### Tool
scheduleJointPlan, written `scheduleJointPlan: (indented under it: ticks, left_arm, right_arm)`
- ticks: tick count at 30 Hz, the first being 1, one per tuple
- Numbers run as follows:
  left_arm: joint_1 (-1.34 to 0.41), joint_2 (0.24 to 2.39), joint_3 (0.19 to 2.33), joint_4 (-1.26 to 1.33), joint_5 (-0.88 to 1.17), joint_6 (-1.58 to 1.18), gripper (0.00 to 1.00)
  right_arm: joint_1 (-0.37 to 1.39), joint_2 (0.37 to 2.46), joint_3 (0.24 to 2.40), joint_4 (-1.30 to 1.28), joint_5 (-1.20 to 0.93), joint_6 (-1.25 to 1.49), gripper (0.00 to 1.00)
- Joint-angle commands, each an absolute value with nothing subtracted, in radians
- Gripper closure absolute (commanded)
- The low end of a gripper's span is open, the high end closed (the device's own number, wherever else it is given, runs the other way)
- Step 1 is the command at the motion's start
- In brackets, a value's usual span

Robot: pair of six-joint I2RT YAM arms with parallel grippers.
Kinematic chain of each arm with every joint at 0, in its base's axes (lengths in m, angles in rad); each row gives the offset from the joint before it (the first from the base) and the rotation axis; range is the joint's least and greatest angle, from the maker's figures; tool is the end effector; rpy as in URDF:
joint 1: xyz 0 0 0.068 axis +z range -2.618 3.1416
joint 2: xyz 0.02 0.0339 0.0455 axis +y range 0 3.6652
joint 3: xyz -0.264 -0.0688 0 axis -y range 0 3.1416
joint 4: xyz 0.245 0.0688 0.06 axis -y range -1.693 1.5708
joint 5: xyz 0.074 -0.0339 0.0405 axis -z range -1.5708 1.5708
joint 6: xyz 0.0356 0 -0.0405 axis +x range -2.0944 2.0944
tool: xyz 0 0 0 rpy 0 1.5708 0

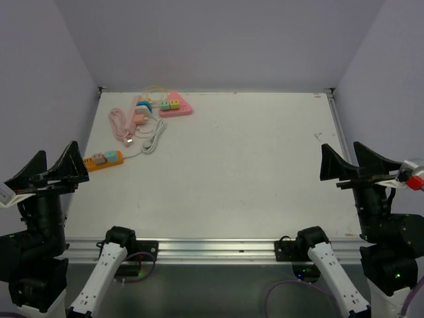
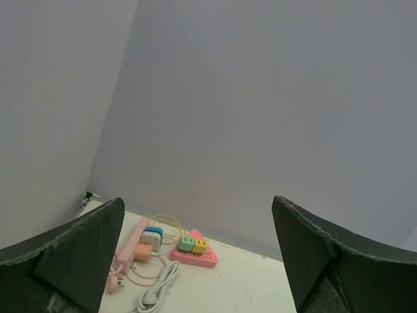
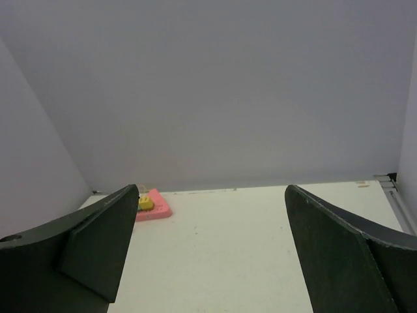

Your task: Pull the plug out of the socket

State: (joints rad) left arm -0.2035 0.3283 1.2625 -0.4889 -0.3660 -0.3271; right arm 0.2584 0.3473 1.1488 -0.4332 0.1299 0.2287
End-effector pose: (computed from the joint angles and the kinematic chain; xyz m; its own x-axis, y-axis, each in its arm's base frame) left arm -0.0324 0.0197 0.4775 0.4405 -0.3972 -0.8051 0.0147 0.8999 -0.4359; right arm 0.0022 -0.0042 0.4605 0.3081 0.3139 -0.8981 -0.2119 0.9429 0.2569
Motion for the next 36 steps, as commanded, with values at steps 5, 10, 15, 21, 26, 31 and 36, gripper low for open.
scheduleJointPlan:
  ticks: [5,10,15,21,26,31,36]
  left_arm:
    - [-0.204,0.356,1.236,-0.468,-0.338,-0.334,0.01]
    - [-0.204,0.365,1.189,-0.479,-0.313,-0.353,0.00]
    - [-0.206,0.388,1.111,-0.488,-0.322,-0.339,0.01]
    - [-0.204,0.492,0.988,-0.498,-0.325,-0.342,0.00]
    - [-0.204,0.629,0.876,-0.514,-0.253,-0.354,0.00]
    - [-0.203,0.782,0.825,-0.483,-0.229,-0.389,0.00]
    - [-0.202,1.023,0.848,-0.430,-0.233,-0.376,0.01]
  right_arm:
    - [0.255,0.353,1.117,-0.379,0.097,0.262,0.01]
    - [0.255,0.368,1.098,-0.391,0.058,0.305,0.01]
    - [0.255,0.391,1.045,-0.391,0.029,0.370,0.01]
    - [0.255,0.495,0.999,-0.434,-0.041,0.451,0.01]
    - [0.255,0.603,0.940,-0.483,-0.081,0.506,0.01]
    - [0.253,0.686,0.871,-0.485,-0.142,0.520,0.01]
    - [0.253,0.723,0.799,-0.393,-0.283,0.523,0.01]
